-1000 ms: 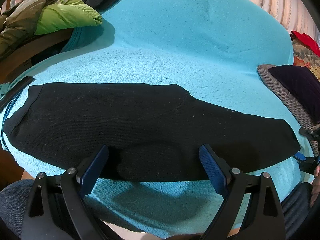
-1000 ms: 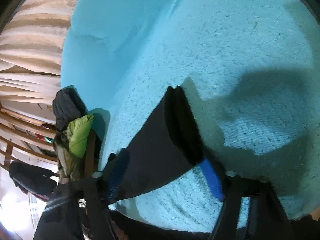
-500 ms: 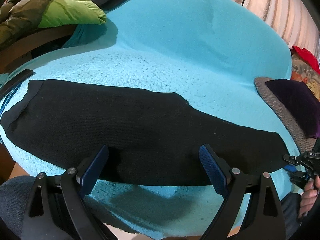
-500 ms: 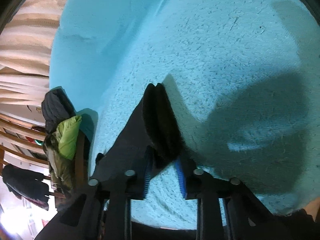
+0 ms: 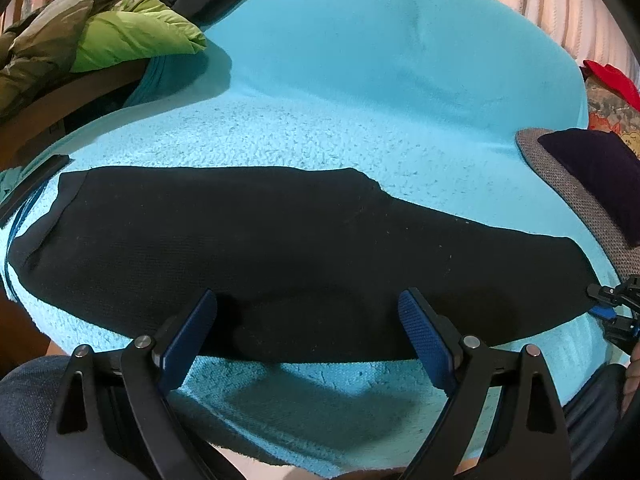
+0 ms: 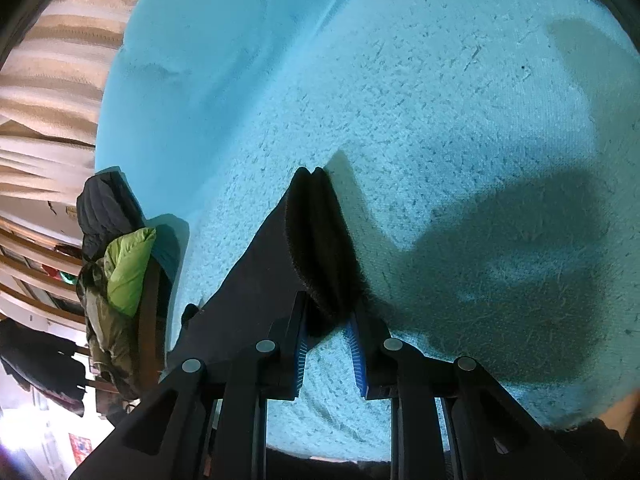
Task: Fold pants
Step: 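Close the right tool on one end of the pants strip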
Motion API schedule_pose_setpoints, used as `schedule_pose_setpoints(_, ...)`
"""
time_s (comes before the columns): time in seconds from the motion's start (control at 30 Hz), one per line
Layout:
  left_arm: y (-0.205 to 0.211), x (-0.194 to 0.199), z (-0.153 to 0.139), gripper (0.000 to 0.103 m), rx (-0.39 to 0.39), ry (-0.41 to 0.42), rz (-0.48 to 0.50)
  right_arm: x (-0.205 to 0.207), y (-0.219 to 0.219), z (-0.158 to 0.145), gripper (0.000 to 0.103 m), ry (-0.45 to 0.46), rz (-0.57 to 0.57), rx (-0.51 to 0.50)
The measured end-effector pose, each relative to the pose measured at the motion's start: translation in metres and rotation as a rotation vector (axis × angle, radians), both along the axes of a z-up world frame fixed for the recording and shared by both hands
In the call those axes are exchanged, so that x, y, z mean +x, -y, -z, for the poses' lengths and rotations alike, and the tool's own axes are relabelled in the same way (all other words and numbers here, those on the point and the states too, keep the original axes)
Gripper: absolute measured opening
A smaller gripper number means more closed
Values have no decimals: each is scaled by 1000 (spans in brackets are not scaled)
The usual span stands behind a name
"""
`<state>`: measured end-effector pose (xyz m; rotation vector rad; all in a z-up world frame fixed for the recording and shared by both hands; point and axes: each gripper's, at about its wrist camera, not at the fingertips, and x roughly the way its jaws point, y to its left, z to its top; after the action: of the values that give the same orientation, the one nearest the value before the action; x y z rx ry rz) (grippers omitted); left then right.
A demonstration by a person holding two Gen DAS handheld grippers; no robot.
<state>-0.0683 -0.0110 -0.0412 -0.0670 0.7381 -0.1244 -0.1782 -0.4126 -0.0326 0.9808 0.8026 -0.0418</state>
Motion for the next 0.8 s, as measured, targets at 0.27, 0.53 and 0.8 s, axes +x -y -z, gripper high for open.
schedule_pose_setpoints(0.27, 0, 1, 0, 93, -2, -1, 1, 0, -2, -1, 19, 1, 1, -7)
schedule_pose_setpoints(0.53, 0, 0, 0, 93, -3, -4, 4, 1, -5, -5, 9, 10, -19, -40)
schedule_pose_setpoints(0.8, -1, 1, 0, 93, -5, -4, 4, 1, -6, -5, 10, 11, -15, -39)
